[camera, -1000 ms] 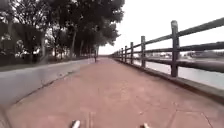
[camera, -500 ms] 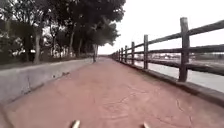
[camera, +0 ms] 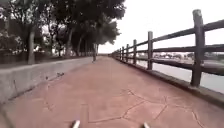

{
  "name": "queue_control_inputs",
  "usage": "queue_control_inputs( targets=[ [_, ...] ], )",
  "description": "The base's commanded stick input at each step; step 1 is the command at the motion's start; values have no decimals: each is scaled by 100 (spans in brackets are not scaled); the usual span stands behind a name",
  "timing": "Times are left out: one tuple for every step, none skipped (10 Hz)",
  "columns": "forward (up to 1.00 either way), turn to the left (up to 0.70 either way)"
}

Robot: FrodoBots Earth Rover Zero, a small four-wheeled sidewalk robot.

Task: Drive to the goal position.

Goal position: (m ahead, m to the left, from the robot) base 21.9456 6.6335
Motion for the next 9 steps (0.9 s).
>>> queue_control_inputs(
  targets=[
    [70,0],
    [70,0],
    [70,0],
    [70,0],
    [70,0],
    [70,0],
    [70,0],
    [70,0],
    [70,0]
  ],
)
